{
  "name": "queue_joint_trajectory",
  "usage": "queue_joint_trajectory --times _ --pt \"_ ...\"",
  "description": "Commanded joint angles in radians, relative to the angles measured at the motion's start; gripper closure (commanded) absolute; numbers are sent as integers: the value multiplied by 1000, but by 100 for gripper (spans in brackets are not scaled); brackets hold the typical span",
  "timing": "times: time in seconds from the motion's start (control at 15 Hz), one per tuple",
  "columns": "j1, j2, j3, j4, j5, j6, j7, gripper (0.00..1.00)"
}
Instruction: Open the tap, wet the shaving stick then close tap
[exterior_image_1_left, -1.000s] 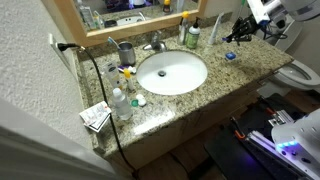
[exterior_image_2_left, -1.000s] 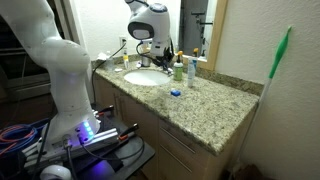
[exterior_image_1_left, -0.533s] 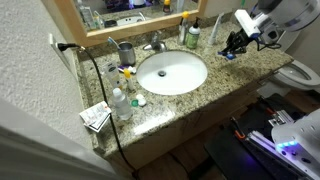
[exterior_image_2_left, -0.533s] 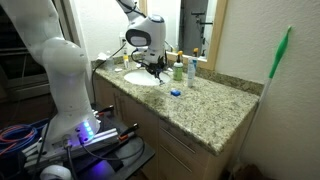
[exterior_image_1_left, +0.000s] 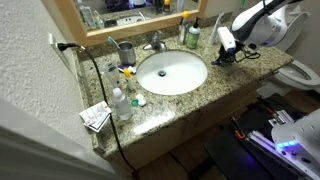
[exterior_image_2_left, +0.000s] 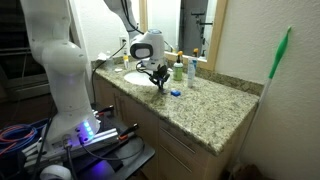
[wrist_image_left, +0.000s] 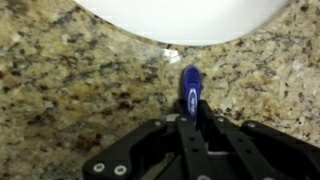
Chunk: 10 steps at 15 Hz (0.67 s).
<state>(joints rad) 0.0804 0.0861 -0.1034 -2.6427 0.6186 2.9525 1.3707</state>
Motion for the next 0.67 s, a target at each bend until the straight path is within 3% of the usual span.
queue_joint_trajectory --times 0.0,0.13,0.2,0.27,0.4,0.6 --pt "-27 53 22 38 -44 22 76 60" --pt "-8 -14 16 47 2 -84 46 47" --pt "-35 -56 42 39 -27 -136 63 39" --pt "-10 -110 -3 18 -67 -201 69 33" --pt "-14 -191 -23 2 -204 -295 165 19" --pt "-91 -326 36 3 -398 -359 332 1"
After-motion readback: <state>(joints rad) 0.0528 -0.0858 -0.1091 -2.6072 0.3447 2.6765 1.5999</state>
